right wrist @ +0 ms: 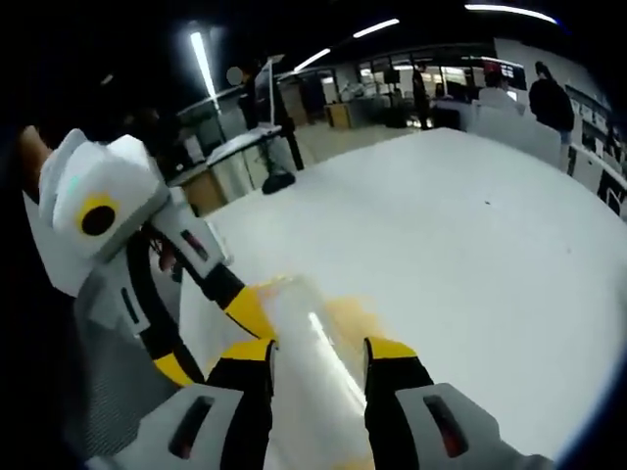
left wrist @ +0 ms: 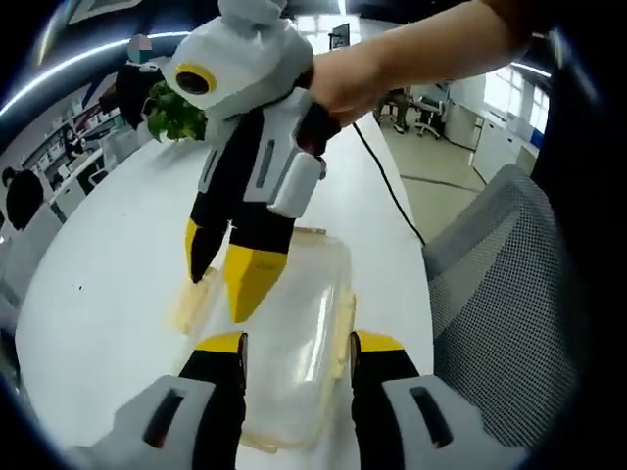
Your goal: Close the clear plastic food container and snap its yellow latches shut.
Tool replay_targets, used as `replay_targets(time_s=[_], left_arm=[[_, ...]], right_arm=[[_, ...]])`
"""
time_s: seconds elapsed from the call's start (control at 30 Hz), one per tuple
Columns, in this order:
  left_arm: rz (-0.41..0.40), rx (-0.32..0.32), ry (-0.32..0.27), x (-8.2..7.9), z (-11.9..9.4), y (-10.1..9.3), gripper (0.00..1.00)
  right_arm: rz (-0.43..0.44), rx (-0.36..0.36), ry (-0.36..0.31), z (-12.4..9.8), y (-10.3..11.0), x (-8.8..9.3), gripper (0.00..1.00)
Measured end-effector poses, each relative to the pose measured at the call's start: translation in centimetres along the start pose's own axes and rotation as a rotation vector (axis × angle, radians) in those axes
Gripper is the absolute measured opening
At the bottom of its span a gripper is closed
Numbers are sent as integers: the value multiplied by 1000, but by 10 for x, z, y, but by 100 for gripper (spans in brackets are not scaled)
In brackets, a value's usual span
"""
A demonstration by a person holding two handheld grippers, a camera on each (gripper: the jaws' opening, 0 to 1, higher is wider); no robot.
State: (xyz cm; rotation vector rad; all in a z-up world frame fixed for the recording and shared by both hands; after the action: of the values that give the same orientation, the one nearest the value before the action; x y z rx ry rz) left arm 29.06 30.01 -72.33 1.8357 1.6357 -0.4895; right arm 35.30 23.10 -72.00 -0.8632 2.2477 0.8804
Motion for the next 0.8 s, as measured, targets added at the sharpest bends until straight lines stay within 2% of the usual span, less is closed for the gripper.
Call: replay_targets(time_s=[0.07, 0.13, 0.23, 0.37, 0.43, 0.5, 0.53, 0.57, 0.67, 0.8], left_arm=[[-2, -4, -1, 0, 1, 0, 42], [18, -8, 7, -1, 1, -1, 42], [53, -10, 16, 0, 2, -2, 42], [55, -27, 9, 0, 3, -1, 43], [48, -35, 24, -2, 3, -2, 43], [32, -33, 71, -3, 1, -5, 46], [46, -41, 51, -9, -1, -5, 48], [57, -49, 46, -12, -2, -5, 49], [77, -67, 82, -14, -1, -2, 48], [105, -61, 123, -12, 2, -4, 48]], right_arm=[[-12, 13, 50, 1, -4, 4, 37], [-18, 7, 72, 2, -6, 5, 37], [-13, 0, 80, 1, -6, 6, 37], [-22, -12, 106, 1, -6, 6, 37], [-46, -16, 123, -1, -5, 2, 37], [-51, -24, 131, -4, -4, -8, 37], [-60, -28, 135, -5, -3, -12, 38], [-77, -33, 151, -6, -3, -17, 38], [-138, -42, 236, -7, -6, -20, 37], [-223, -43, 373, -2, -12, -21, 35]])
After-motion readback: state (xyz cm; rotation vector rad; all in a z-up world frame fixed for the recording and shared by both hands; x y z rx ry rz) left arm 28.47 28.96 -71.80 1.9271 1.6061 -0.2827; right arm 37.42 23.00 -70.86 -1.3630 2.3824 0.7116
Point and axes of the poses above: the point that each gripper's makers call its tool centre point, and the gripper's own axes: z roughly forward along the fingers, y roughly to its left, x roughly out of its underside, the point moved 5 cm from there along -z, roughly backward along the fingers, and after that the axes turned 10 degrees about z, right-handed, at the moved point
